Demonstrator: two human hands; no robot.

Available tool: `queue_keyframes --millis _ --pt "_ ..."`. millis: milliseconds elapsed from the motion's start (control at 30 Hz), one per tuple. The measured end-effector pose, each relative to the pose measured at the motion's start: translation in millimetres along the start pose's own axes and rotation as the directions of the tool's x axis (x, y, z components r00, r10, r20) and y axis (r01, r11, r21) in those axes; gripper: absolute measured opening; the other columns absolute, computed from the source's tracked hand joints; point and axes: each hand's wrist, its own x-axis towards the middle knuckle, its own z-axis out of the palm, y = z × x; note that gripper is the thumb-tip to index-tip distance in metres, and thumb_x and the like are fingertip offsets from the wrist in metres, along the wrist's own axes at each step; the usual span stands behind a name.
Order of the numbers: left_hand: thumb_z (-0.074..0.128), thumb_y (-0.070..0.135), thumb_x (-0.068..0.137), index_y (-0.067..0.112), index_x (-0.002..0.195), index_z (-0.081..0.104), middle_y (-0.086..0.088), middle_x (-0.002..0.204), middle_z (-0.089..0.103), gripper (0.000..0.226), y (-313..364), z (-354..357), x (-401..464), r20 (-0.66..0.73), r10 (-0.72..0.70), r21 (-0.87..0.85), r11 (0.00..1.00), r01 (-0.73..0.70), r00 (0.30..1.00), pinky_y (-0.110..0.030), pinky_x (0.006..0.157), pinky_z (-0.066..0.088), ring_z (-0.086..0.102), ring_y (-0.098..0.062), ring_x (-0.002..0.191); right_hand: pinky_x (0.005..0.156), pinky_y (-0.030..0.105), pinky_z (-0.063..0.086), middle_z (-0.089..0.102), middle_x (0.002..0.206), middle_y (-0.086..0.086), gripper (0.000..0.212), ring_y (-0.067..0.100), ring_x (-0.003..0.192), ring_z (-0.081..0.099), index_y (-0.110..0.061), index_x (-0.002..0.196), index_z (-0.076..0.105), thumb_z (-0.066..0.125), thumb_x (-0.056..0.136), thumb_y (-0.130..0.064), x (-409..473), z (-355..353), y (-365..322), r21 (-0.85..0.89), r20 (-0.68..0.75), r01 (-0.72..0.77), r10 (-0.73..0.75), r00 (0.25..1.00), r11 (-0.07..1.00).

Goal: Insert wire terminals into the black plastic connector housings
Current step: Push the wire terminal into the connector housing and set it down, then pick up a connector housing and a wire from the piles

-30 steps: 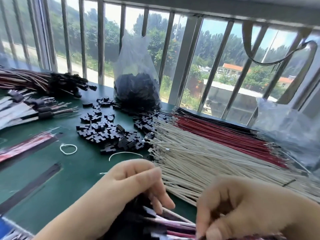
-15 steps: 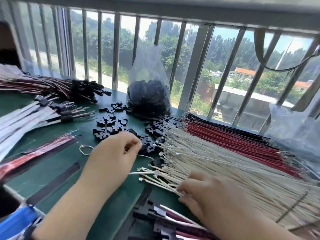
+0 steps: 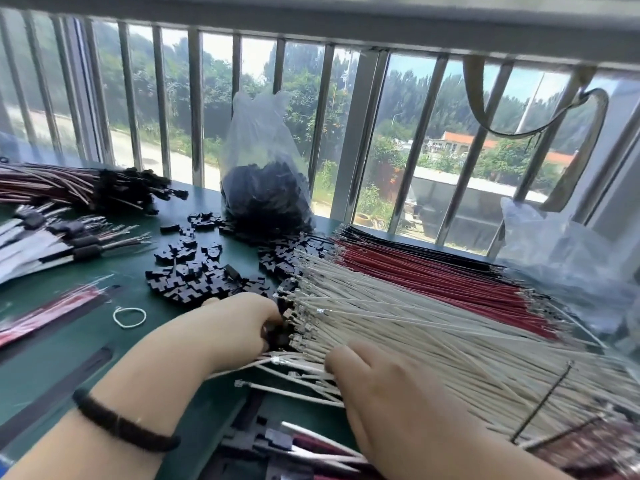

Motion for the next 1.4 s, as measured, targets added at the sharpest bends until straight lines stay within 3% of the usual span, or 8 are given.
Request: queue_keyframes --millis 133,300,500,700,900,1067,1233,1400 --pt "0.071 0.027 0.078 0.034 0.082 0.066 0.015 0.075 0.057 0.009 -13 -5 -1 -0.100 0.023 -0.135 0.990 -0.036 0.995 -0.017 0.060 0.041 0.055 0.000 0.068 0.063 0.015 0.040 0.048 0.120 -0.019 0.058 0.008 0.087 0.055 -0.035 0.131 0.047 0.043 0.079 -0.008 1 7 7 0.262 0.015 0.012 -0.016 1.000 0.965" --pt "0.070 0.012 0.081 0.035 0.077 0.057 0.009 0.077 0.068 0.026 -25 -8 -18 -0.469 -0.088 -0.329 0.941 -0.082 0.879 -0.024 0.070 0.050 0.064 -0.003 0.073 0.060 0.013 0.040 0.052 0.099 -0.025 0.039 -0.003 0.076 0.050 -0.042 0.121 0.058 0.044 0.085 -0.036 3 10 8 0.357 -0.101 0.017 0.021 0.995 0.934" --pt "0.078 0.015 0.053 0.035 0.088 0.073 0.000 0.081 0.075 0.041 0 2 -69 -0.337 -0.126 -0.874 0.411 -0.260 0.933 -0.008 0.062 0.051 0.071 -0.008 0.073 0.060 0.024 0.051 0.060 0.082 -0.021 0.012 0.002 0.074 0.059 -0.034 0.086 0.067 0.062 0.082 -0.044 6 7 11 0.471 -0.338 0.069 0.108 0.935 0.879" --pt "0.075 0.025 0.051 0.026 0.086 0.073 -0.009 0.071 0.074 0.034 16 16 -75 -0.268 -0.086 -0.904 0.368 -0.220 0.959 -0.013 0.063 0.052 0.073 -0.019 0.069 0.060 0.022 0.048 0.061 0.079 -0.023 0.004 -0.001 0.069 0.058 -0.034 0.086 0.059 0.059 0.083 -0.037 4 8 6 0.410 -0.364 0.102 0.060 0.930 0.906" --pt "0.057 0.057 0.062 0.019 0.073 0.068 -0.008 0.051 0.066 0.042 22 17 -81 -0.302 -0.088 -0.818 0.535 -0.211 0.949 -0.013 0.047 0.039 0.050 -0.007 0.043 0.058 0.021 0.046 0.060 0.077 -0.024 0.005 0.000 0.064 0.056 -0.036 0.086 0.058 0.059 0.081 -0.038 5 9 6 0.412 -0.365 0.097 0.067 0.929 0.906" --pt "0.066 0.038 0.062 0.025 0.082 0.073 -0.010 0.059 0.068 0.025 28 24 -79 -0.284 -0.104 -0.893 0.391 -0.224 0.953 -0.016 0.049 0.047 0.060 -0.014 0.042 0.059 0.021 0.046 0.061 0.076 -0.021 0.006 0.000 0.066 0.056 -0.038 0.086 0.057 0.058 0.081 -0.040 5 9 6 0.404 -0.351 0.080 0.073 0.933 0.911" --pt "0.072 0.027 0.054 0.017 0.079 0.076 -0.012 0.073 0.074 0.028 22 24 -77 -0.224 -0.144 -0.961 0.199 -0.193 0.964 -0.019 0.063 0.057 0.073 -0.024 0.067 0.057 0.024 0.047 0.061 0.073 -0.020 0.009 0.006 0.065 0.058 -0.037 0.086 0.059 0.056 0.081 -0.044 3 9 8 0.458 -0.361 0.038 0.146 0.921 0.888" --pt "0.076 0.023 0.044 0.025 0.083 0.076 -0.004 0.087 0.076 0.039 18 26 -78 -0.238 -0.166 -0.957 0.212 -0.201 0.957 -0.015 0.069 0.055 0.072 -0.016 0.084 0.058 0.024 0.046 0.060 0.073 -0.022 0.010 0.006 0.067 0.056 -0.038 0.085 0.058 0.054 0.080 -0.045 4 9 9 0.454 -0.315 0.039 0.120 0.942 0.890"
